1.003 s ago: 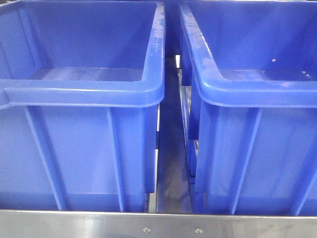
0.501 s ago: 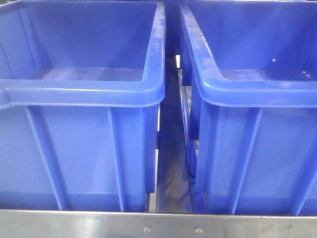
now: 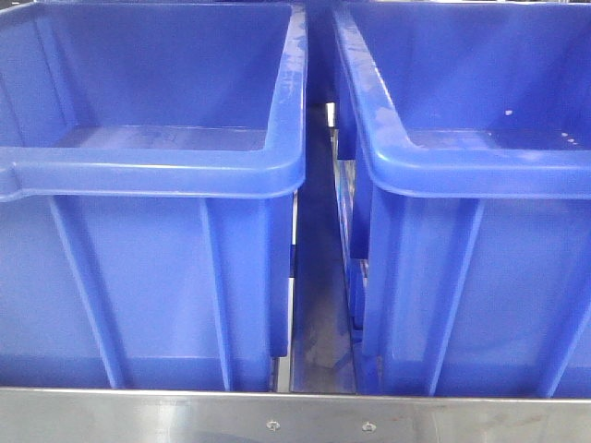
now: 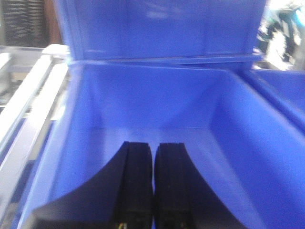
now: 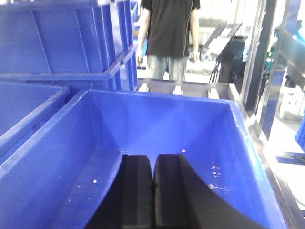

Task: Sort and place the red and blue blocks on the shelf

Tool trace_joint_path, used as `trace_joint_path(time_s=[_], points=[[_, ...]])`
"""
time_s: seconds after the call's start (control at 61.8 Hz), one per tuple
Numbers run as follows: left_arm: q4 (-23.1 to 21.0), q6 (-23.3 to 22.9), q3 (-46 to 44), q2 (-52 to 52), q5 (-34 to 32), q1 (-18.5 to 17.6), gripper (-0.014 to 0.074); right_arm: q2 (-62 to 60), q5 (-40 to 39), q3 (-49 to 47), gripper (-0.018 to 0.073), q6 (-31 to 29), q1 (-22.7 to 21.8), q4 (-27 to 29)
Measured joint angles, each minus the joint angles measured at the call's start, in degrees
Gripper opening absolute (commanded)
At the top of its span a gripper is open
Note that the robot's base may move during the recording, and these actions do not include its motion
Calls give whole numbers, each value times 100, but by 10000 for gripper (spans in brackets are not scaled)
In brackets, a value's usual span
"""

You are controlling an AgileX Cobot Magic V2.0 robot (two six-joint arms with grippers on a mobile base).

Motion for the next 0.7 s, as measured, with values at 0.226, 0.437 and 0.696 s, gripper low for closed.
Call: trace_joint_path(time_s=[0.226,0.437,0.696], points=[[-20,0,198,-535,-54,25,125,-913,453,170,55,0,0,178],[-20,0,198,-657,-88,25,125,-1161,820,170,55,0,0,191],[-20,0,198,-657,-88,25,125,-1170,858,170,55,0,0,191]])
